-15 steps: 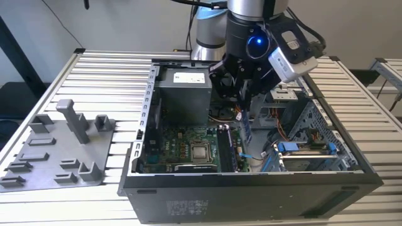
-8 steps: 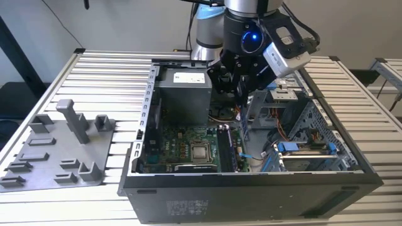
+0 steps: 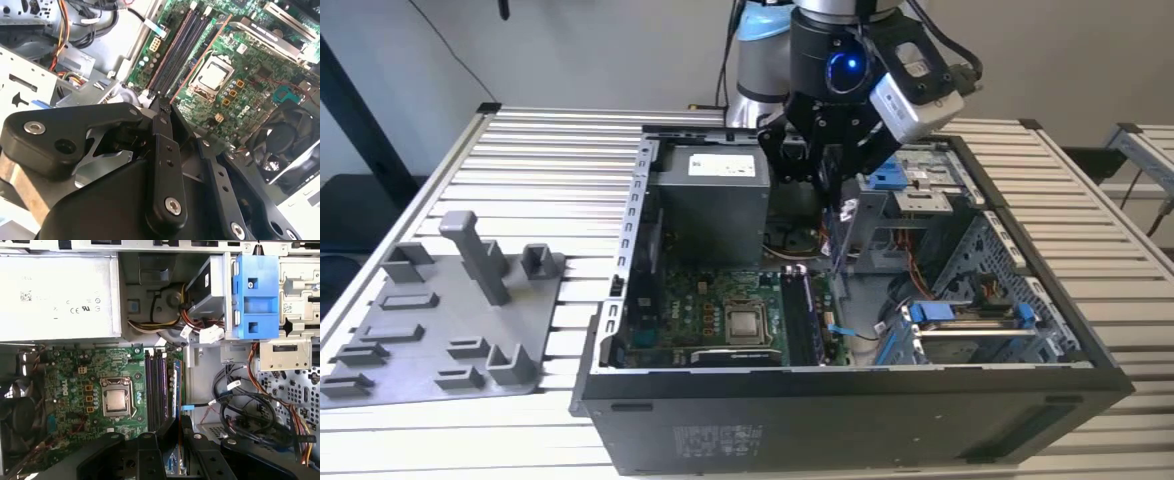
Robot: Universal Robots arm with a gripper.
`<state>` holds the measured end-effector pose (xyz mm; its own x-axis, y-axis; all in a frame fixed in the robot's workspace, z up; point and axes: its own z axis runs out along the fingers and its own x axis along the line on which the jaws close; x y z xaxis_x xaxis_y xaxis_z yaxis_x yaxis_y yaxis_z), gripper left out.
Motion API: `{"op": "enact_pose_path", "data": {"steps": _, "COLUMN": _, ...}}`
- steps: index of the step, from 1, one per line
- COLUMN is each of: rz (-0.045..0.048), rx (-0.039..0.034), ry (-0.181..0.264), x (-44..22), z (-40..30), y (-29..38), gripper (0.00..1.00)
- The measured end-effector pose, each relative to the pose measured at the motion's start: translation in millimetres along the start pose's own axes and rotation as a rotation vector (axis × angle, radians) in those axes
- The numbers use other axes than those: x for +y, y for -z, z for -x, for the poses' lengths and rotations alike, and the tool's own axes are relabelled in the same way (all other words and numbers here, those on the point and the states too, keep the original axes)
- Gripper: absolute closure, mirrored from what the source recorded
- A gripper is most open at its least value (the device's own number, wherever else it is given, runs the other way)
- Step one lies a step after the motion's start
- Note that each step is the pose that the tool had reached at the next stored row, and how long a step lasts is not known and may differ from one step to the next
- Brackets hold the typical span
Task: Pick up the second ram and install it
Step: 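Insert the second ram into the second slot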
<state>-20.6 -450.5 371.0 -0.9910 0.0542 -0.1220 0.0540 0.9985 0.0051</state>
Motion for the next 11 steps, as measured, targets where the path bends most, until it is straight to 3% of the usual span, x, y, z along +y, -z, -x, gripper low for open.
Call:
{"op": "enact_pose_path", "data": {"steps": 4, "rz": 0.0016, "rx": 0.0002, "ry": 0.015, "x": 0.8, "z": 2.8, "y": -2.1, "gripper": 0.83}}
{"op": "enact_pose_path", "data": {"steps": 11, "rz": 0.0003, "rx": 0.0001, "ry": 0.005, "x": 1.4, "z": 7.9, "y": -8.3, "gripper": 0.83}}
